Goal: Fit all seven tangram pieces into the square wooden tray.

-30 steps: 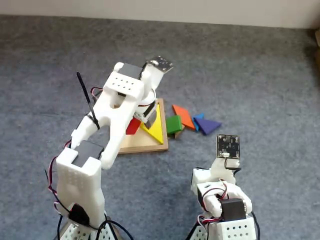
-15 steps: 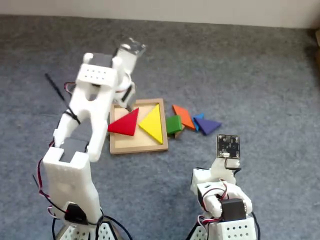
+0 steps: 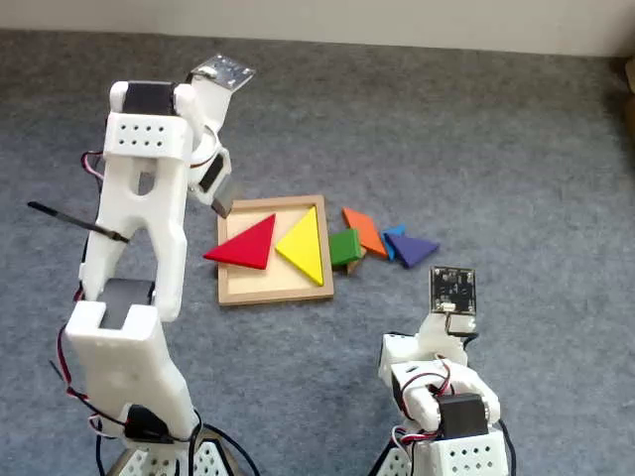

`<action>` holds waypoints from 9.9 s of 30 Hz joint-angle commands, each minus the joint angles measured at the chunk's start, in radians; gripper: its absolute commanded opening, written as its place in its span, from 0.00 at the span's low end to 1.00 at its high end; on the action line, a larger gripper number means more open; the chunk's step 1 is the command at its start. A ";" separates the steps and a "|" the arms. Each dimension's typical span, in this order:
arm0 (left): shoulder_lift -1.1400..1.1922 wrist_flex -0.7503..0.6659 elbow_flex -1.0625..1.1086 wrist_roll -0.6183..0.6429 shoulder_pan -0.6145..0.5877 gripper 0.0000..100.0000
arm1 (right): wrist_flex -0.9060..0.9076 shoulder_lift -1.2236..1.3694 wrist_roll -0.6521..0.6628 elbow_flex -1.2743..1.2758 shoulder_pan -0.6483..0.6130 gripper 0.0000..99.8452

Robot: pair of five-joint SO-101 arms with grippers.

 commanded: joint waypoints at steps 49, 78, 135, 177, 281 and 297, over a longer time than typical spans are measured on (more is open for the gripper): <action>-0.216 -0.918 0.905 -0.023 -0.001 0.21 | 0.005 -0.015 0.011 0.101 0.012 0.02; -0.081 -0.704 0.624 0.034 0.082 0.21 | 0.005 -0.015 0.011 0.101 0.012 0.02; -1.092 -0.666 1.221 0.133 -0.133 0.21 | 0.005 -0.015 0.011 0.101 0.012 0.02; -1.893 -0.721 2.045 0.132 -0.131 0.22 | -0.028 -0.015 0.539 0.022 0.077 0.02; -2.189 -0.445 2.201 0.132 -0.130 0.21 | -0.371 1.791 0.115 -1.328 -0.159 0.11; -2.189 -0.445 2.201 0.132 -0.130 0.21 | -0.268 2.035 0.117 -1.508 -0.163 0.01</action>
